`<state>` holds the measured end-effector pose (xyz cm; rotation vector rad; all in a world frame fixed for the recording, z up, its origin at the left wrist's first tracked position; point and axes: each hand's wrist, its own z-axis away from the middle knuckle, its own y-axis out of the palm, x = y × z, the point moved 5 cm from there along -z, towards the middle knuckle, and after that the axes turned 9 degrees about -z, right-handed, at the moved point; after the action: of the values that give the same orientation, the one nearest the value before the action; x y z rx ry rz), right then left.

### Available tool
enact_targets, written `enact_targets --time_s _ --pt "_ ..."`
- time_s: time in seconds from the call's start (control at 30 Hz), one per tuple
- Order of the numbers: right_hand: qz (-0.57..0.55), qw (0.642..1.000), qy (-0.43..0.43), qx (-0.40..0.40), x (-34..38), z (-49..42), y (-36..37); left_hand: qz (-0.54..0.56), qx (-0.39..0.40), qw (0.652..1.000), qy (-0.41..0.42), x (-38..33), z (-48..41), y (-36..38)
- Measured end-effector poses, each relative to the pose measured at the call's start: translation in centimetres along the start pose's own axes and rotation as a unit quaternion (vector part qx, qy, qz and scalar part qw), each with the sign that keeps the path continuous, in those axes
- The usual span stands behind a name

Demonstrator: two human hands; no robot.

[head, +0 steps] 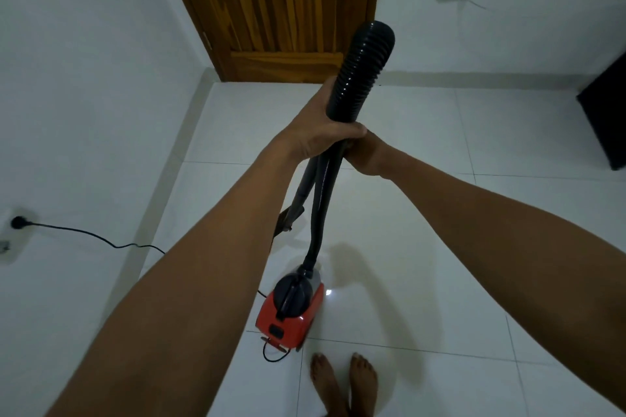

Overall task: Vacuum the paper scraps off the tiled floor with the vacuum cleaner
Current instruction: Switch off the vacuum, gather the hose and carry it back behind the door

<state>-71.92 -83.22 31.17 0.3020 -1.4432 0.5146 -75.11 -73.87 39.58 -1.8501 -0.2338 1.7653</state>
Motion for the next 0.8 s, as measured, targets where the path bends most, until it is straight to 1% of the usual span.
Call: enact_targets --time_s 0.03,0.1,0.13,0.2,0.3,0.37,0.47,0.53,0.6,0.63,0.73,0.8 --pt "-0.004 1.0 0.021 0.0 -0.3 0.5 0.0 -0.008 -0.013 1.0 0.0 0.2 -0.1 -0.4" --pt "0.062 0.996 0.055 0.016 -0.6 1.1 0.5 -0.022 -0.041 0.999 -0.007 0.4 -0.1 -1.2" --pt "0.094 0.992 0.068 0.038 -1.4 1.1 0.7 -0.021 -0.053 0.998 -0.013 0.6 -0.1 -1.5" --pt "0.107 0.987 0.109 0.059 -3.4 1.6 1.6 -0.015 -0.075 0.997 -0.015 1.0 0.2 -2.2" --pt "0.095 0.983 0.158 -0.02 -7.2 1.8 4.0 0.008 -0.091 0.996 0.002 1.3 0.5 -3.1" --pt "0.08 0.98 0.166 -0.082 -9.3 1.3 6.1 0.033 -0.097 0.995 0.013 1.4 1.0 -3.8" --pt "0.029 0.969 0.157 -0.19 -10.4 0.3 8.6 0.067 -0.086 0.994 0.029 1.4 1.9 -4.7" --pt "0.01 0.962 0.14 -0.234 -10.3 -0.1 9.8 0.082 -0.087 0.992 0.046 1.8 2.3 -5.6" --pt "0.007 0.956 0.135 -0.259 -10.2 -0.3 10.2 0.083 -0.078 0.991 0.064 3.0 2.7 -6.2" --pt "0.01 0.955 0.133 -0.264 -10.1 -0.5 10.1 0.07 -0.059 0.993 0.069 4.0 3.0 -6.0" --pt "0.028 0.961 0.125 -0.247 -9.9 -1.2 10.1 0.015 0.014 1.0 0.015 9.5 3.7 -4.0" --pt "0.036 0.965 0.102 -0.239 -10.1 -1.7 10.2 -0.002 0.019 1.0 -0.017 12.8 3.6 -2.5"
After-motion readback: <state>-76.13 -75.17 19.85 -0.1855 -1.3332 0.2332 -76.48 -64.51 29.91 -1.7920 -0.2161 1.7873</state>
